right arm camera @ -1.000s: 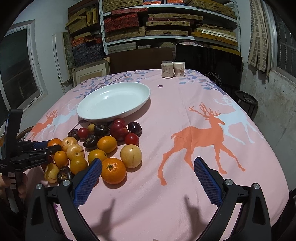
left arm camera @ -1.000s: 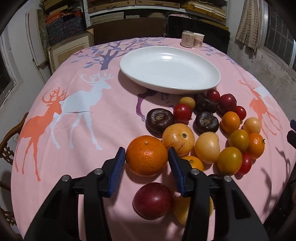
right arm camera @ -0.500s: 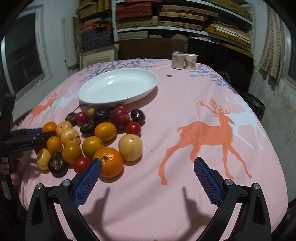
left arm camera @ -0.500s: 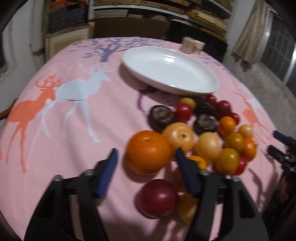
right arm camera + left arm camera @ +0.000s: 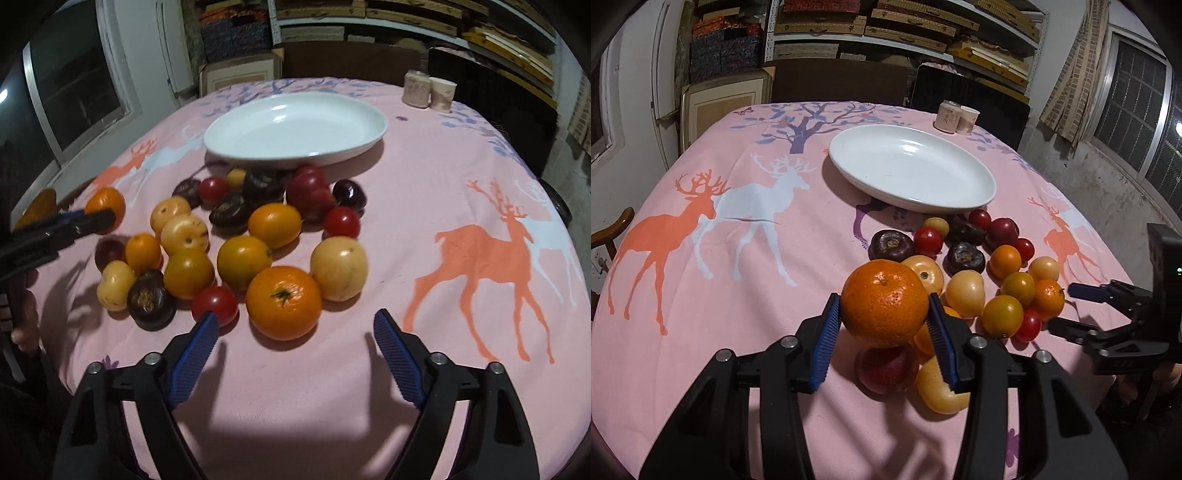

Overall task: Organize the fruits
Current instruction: 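Grasp a mandarin orange with the left tool while the right tool grasps another mandarin, then carry both mandarins over the white plate and open both tools to release them, then move the left tool to the red apple while the right tool reaches the pale yellow apple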

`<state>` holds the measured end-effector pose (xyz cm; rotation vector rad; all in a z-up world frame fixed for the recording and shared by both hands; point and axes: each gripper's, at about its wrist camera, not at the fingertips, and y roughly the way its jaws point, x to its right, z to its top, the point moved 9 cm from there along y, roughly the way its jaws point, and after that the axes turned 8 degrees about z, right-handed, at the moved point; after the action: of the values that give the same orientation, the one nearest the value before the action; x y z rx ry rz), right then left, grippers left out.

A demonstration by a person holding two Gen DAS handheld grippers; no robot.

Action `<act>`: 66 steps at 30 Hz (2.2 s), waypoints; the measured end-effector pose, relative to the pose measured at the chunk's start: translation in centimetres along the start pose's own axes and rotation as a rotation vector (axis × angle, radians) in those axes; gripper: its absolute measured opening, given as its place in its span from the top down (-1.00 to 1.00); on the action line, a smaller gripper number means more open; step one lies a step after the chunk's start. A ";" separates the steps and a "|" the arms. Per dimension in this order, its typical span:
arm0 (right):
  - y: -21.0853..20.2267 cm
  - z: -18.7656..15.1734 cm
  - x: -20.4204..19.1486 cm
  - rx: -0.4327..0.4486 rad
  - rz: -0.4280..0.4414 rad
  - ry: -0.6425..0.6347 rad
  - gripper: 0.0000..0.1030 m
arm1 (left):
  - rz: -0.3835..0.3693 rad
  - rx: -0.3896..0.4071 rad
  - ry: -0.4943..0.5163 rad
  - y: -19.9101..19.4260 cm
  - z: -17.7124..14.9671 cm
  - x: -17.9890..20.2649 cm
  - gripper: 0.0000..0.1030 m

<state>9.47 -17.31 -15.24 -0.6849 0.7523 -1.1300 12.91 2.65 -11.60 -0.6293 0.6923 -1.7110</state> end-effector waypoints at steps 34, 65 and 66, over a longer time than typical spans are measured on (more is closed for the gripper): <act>4.7 20.0 5.0 0.119 0.133 0.117 0.14 | 0.017 -0.049 0.024 11.5 15.3 2.3 0.11; -1.3 4.6 6.7 0.277 0.170 0.267 -0.67 | 0.042 -0.038 -0.019 -1.1 0.6 -3.0 -0.77; -1.4 4.4 6.6 0.282 0.170 0.265 -0.67 | 0.048 -0.045 -0.018 -1.2 0.0 -2.9 -0.77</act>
<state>13.88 -23.52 -12.72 -0.2313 0.8374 -1.1543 12.77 5.73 -10.93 -0.6542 0.7293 -1.6473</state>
